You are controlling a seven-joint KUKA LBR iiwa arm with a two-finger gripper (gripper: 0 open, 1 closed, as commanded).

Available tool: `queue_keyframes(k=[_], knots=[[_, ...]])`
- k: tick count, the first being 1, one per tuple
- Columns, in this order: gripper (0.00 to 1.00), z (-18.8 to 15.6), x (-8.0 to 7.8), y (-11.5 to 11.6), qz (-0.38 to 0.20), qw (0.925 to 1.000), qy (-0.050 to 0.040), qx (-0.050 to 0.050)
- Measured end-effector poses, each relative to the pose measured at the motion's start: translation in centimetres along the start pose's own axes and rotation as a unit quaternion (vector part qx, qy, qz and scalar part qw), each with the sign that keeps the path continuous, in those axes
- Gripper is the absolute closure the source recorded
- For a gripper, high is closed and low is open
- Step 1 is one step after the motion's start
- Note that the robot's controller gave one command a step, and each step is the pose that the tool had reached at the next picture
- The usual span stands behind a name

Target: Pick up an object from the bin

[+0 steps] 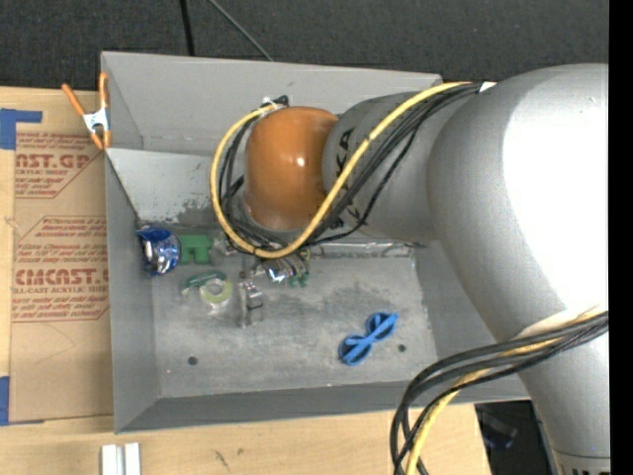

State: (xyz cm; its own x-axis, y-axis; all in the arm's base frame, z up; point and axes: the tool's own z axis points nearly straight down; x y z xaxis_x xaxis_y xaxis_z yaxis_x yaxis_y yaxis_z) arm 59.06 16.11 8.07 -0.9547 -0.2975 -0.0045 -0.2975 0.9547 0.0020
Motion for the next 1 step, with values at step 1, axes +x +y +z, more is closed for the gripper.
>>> queue_keyframes(k=[1], knots=[[0.0, 1.1, -0.28, 1.13, 0.053, 0.9986, 0.0013, 0.0]])
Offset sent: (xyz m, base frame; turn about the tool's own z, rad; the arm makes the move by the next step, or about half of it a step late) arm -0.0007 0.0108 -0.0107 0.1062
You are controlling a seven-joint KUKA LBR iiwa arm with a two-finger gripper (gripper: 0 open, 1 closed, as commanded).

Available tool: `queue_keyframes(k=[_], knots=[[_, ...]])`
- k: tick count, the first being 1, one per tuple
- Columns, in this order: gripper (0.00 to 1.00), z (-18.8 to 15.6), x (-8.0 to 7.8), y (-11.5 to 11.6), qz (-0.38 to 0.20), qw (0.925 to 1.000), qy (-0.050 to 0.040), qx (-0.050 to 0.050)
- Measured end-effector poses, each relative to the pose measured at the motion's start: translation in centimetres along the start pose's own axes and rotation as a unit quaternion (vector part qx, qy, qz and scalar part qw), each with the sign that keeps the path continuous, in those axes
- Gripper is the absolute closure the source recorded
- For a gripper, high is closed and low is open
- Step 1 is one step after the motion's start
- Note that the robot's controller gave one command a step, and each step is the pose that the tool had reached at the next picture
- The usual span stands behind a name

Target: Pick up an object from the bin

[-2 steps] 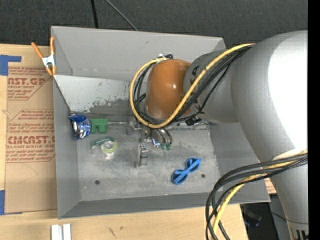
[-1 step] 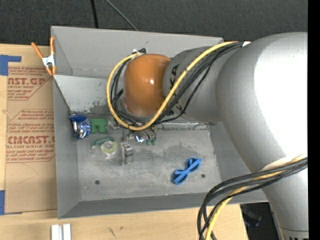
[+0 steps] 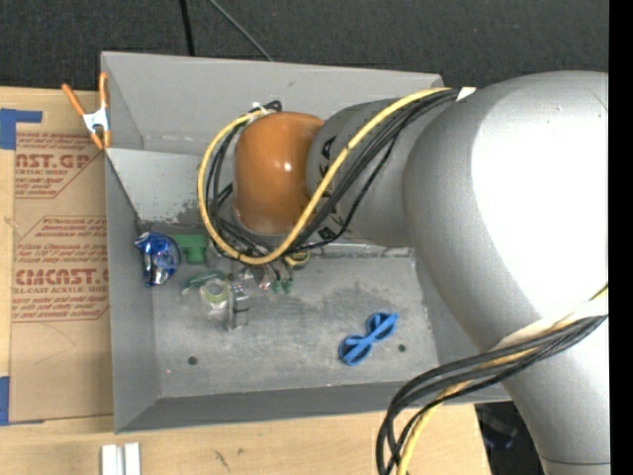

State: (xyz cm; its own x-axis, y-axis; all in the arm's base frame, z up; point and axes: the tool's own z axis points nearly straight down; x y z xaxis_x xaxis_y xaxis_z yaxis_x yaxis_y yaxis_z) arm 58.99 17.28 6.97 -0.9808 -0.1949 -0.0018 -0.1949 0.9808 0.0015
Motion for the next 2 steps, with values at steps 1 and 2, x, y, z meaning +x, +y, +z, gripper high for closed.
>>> queue_keyframes(k=[1, 2], knots=[[1.0, -0.1, -0.1, 0.0, 0.0, 1.0, -0.0013, 0.0], [1.0, -13.9, 2.4, 3.6, -0.002, 1.0, -0.0042, -0.001]])
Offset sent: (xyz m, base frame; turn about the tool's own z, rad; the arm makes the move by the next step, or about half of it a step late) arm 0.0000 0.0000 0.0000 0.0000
